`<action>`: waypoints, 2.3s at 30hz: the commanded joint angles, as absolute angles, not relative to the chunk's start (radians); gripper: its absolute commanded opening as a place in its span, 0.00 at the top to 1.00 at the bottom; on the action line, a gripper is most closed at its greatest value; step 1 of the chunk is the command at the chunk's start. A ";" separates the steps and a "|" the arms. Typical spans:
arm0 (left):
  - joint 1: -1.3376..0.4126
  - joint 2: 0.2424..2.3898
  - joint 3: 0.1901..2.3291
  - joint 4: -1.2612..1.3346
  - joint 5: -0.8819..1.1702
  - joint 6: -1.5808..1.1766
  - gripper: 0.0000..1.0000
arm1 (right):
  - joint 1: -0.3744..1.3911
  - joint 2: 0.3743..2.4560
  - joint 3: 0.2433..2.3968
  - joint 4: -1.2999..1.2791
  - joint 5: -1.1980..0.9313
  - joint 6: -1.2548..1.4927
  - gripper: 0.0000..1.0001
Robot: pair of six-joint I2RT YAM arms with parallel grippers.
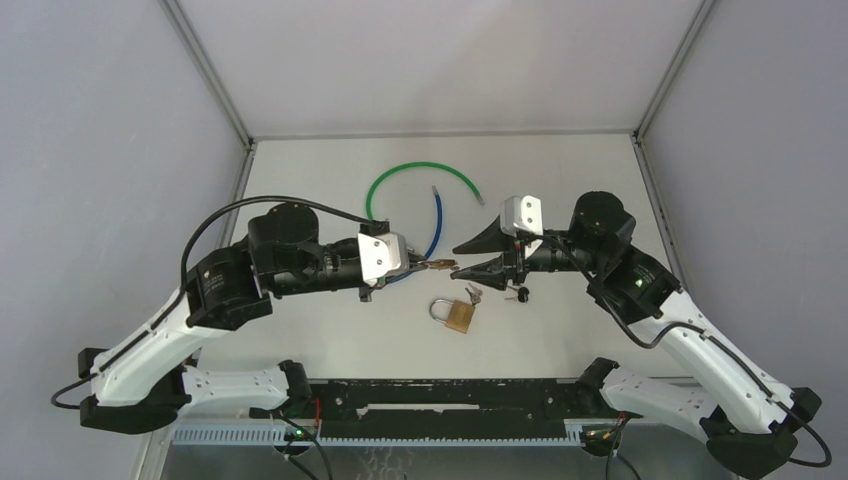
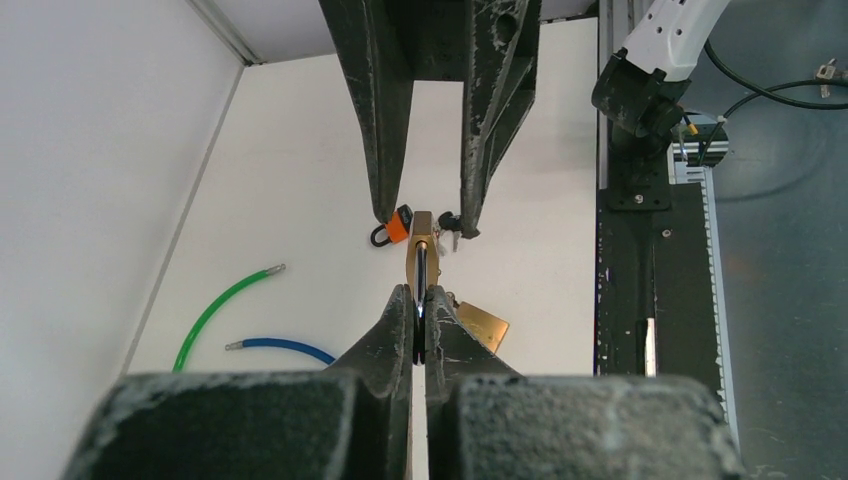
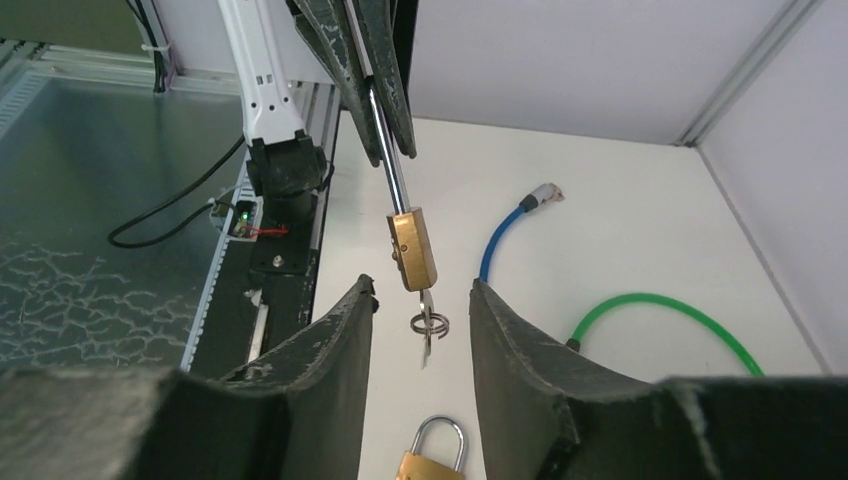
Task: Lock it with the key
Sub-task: Lock the lock, then place the key at the center of the board.
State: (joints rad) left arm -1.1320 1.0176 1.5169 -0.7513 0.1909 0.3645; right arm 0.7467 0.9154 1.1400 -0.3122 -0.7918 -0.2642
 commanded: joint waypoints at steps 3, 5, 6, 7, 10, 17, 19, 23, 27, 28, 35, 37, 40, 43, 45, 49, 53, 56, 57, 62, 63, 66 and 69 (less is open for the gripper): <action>-1.131 1.021 1.525 -0.711 0.216 0.346 1.00 | 0.762 0.921 1.180 -0.354 -0.756 -0.337 0.56; -1.131 1.024 1.525 -0.710 0.220 0.340 1.00 | 0.762 0.926 1.180 -0.363 -0.757 -0.348 0.59; -1.131 1.024 1.525 -0.710 0.221 0.338 1.00 | 0.765 0.929 1.178 -0.364 -0.756 -0.351 0.62; -1.131 1.025 1.525 -0.709 0.222 0.336 1.00 | 0.767 0.931 1.179 -0.365 -0.756 -0.353 0.65; -1.131 1.024 1.527 -0.703 0.222 0.331 1.00 | 0.773 0.936 1.180 -0.374 -0.750 -0.361 0.76; -1.131 1.019 1.536 -0.694 0.219 0.315 1.00 | 0.777 0.934 1.178 -0.377 -0.724 -0.348 1.00; -1.125 1.017 1.552 -0.694 0.205 0.326 1.00 | 0.772 0.931 1.161 -0.370 -0.679 -0.337 1.00; -1.077 1.009 1.618 -0.706 0.173 0.411 1.00 | 0.686 0.931 1.032 -0.305 -0.577 -0.303 1.00; -1.045 0.978 1.639 -0.736 0.139 0.485 1.00 | 0.512 0.942 0.876 -0.181 -0.583 -0.188 1.00; -1.044 0.963 1.627 -0.742 0.133 0.490 1.00 | 0.485 0.939 0.844 -0.146 -0.595 -0.162 1.00; -1.043 0.852 1.429 -0.698 0.111 0.380 1.00 | 0.204 1.148 0.842 -0.134 -0.463 0.161 1.00; -1.043 0.835 1.382 -0.672 0.111 0.342 1.00 | 0.099 1.257 0.890 -0.225 -0.415 0.258 1.00; -1.043 0.819 1.336 -0.655 0.098 0.307 1.00 | 0.040 1.363 0.935 -0.271 -0.297 0.249 1.00; -1.043 0.808 1.300 -0.646 0.110 0.268 1.00 | 0.013 1.456 0.999 -0.337 -0.225 0.225 1.00; -1.043 0.798 1.279 -0.642 0.121 0.244 1.00 | 0.009 1.510 1.036 -0.377 -0.174 0.207 1.00; -1.044 0.782 1.252 -0.632 0.130 0.221 1.00 | -0.050 1.621 1.103 -0.478 -0.128 0.178 1.00; -1.044 0.776 1.242 -0.620 0.138 0.218 1.00 | -0.063 1.669 1.124 -0.530 -0.146 0.152 0.94; -1.044 0.778 1.244 -0.618 0.140 0.215 1.00 | -0.063 1.660 1.129 -0.559 -0.142 0.141 0.71; -1.043 0.779 1.243 -0.617 0.142 0.214 1.00 | -0.063 1.647 1.130 -0.568 -0.139 0.140 0.64; -1.043 0.782 1.235 -0.599 0.138 0.205 1.00 | 0.011 1.483 1.137 -0.594 -0.074 0.109 0.17; -1.043 0.784 1.234 -0.596 0.134 0.197 1.00 | 0.051 1.434 1.141 -0.595 -0.067 0.091 0.12; -1.043 0.787 1.230 -0.592 0.141 0.182 1.00 | 0.208 1.229 1.145 -0.570 -0.049 -0.012 0.02; -1.043 0.789 1.225 -0.591 0.153 0.183 1.00 | 0.396 1.039 1.138 -0.540 -0.340 -0.209 0.02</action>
